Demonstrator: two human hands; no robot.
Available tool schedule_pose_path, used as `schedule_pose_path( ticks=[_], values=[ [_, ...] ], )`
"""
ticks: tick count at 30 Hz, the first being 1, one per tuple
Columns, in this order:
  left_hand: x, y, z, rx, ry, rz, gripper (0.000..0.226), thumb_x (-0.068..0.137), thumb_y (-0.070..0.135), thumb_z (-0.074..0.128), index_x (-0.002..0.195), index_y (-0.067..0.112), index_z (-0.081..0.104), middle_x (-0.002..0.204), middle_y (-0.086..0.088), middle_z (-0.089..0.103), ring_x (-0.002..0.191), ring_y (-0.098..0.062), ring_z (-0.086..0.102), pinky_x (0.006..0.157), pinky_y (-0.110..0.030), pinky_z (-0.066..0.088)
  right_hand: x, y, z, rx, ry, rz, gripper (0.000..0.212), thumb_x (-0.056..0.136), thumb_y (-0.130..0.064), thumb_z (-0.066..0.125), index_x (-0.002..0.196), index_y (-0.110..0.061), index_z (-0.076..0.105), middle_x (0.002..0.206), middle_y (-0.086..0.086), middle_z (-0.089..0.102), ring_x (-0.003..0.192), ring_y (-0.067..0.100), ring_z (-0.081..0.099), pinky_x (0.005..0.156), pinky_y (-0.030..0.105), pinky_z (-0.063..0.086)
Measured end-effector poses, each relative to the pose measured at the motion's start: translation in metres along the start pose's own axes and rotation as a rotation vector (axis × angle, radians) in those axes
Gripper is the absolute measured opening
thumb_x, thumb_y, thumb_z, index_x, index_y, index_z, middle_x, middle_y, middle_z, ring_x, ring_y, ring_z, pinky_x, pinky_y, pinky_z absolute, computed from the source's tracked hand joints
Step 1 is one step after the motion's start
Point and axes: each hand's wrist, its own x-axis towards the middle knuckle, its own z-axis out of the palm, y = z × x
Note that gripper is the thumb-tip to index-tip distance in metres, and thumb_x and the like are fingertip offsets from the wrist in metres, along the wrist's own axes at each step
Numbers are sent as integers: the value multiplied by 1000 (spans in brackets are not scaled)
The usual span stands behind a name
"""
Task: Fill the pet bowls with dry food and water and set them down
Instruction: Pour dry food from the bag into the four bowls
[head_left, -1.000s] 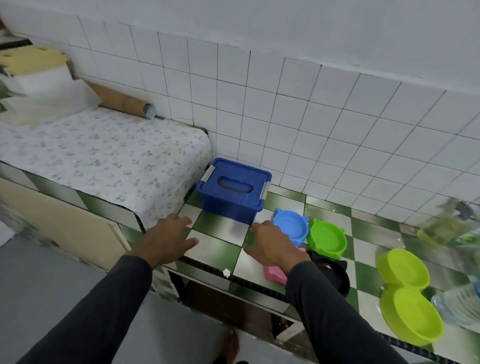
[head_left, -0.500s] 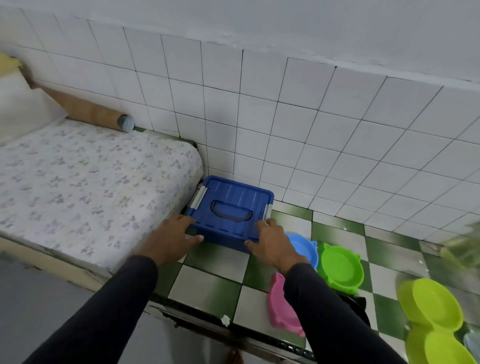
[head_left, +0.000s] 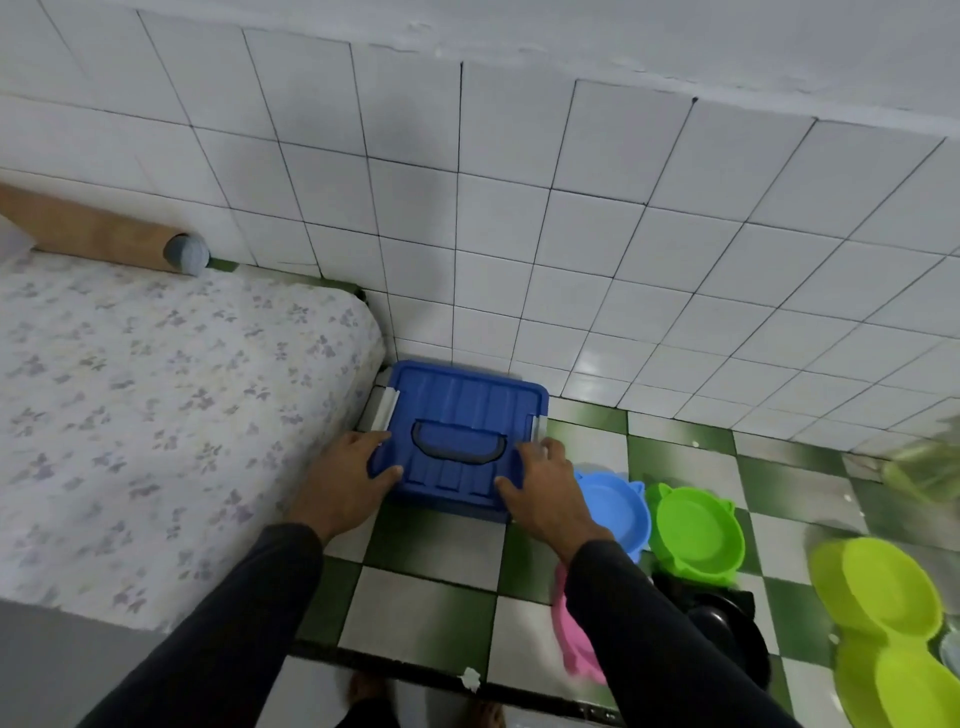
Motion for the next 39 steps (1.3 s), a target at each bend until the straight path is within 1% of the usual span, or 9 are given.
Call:
schedule_pose_path(
  ticks=[4, 10, 13, 17, 22, 28, 33, 36, 39],
  values=[
    [21, -4, -5, -34, -27, 40, 59, 98, 36, 67, 152, 22, 47, 147, -10, 51, 129, -25, 51, 107, -33, 40, 10, -8, 5, 26, 55, 96, 52, 99, -39, 55, 146, -22, 38, 143, 15, 37, 127, 35, 46, 107, 49, 46],
    [50, -4, -13, -62, -37, 129, 56, 99, 23, 66, 151, 14, 48, 143, -14, 56, 127, -29, 55, 111, -41, 45, 25, -14, 14, -35, 102, 218, 41, 101, -23, 49, 142, -20, 42, 128, 16, 49, 112, 33, 51, 97, 42, 48],
    [61, -3, -16, -72, -43, 166, 53, 99, 18, 66, 149, 10, 51, 140, -14, 59, 123, -29, 57, 108, -43, 48, 32, -16, 16, -58, 111, 273, 44, 99, -16, 52, 142, -22, 42, 125, 15, 49, 109, 32, 53, 92, 40, 49],
    [68, -3, -18, -68, -42, 196, 45, 97, 10, 64, 141, 7, 57, 123, -15, 64, 107, -28, 61, 100, -45, 52, 38, -17, 18, -74, 136, 302, 46, 98, -12, 52, 142, -24, 42, 122, 14, 50, 107, 31, 55, 88, 40, 51],
    [72, -1, -17, -93, -31, 183, 43, 95, 6, 64, 137, 4, 60, 120, -14, 67, 105, -28, 62, 99, -46, 53, 42, -15, 20, -63, 160, 312, 50, 98, -9, 53, 143, -25, 40, 119, 14, 51, 102, 32, 57, 85, 40, 52],
    [71, 5, -16, -82, 21, 163, 44, 93, 2, 64, 136, 5, 64, 109, -14, 69, 95, -25, 64, 88, -38, 56, 49, -15, 18, -26, 175, 324, 54, 97, -8, 50, 148, -24, 40, 124, 18, 52, 104, 37, 59, 90, 46, 53],
    [67, 15, -15, -19, 50, 76, 39, 95, 8, 62, 134, 6, 65, 94, -8, 64, 80, -17, 56, 67, -25, 43, 50, -14, 16, -2, 181, 329, 48, 100, -12, 50, 146, -20, 43, 121, 16, 53, 101, 34, 62, 90, 43, 56],
    [65, 19, -16, -11, 51, 33, 49, 98, 13, 62, 146, 17, 55, 103, -7, 67, 82, -15, 56, 67, -26, 44, 50, -15, 14, 12, 183, 315, 46, 100, -15, 50, 146, -19, 43, 122, 17, 54, 104, 34, 61, 91, 42, 54],
    [65, 21, -16, -3, 56, 24, 49, 98, 15, 62, 147, 18, 55, 98, -4, 66, 79, -15, 56, 64, -25, 41, 50, -16, 13, 16, 180, 317, 45, 101, -16, 49, 146, -18, 42, 122, 18, 55, 104, 35, 61, 90, 43, 54]
  ],
)
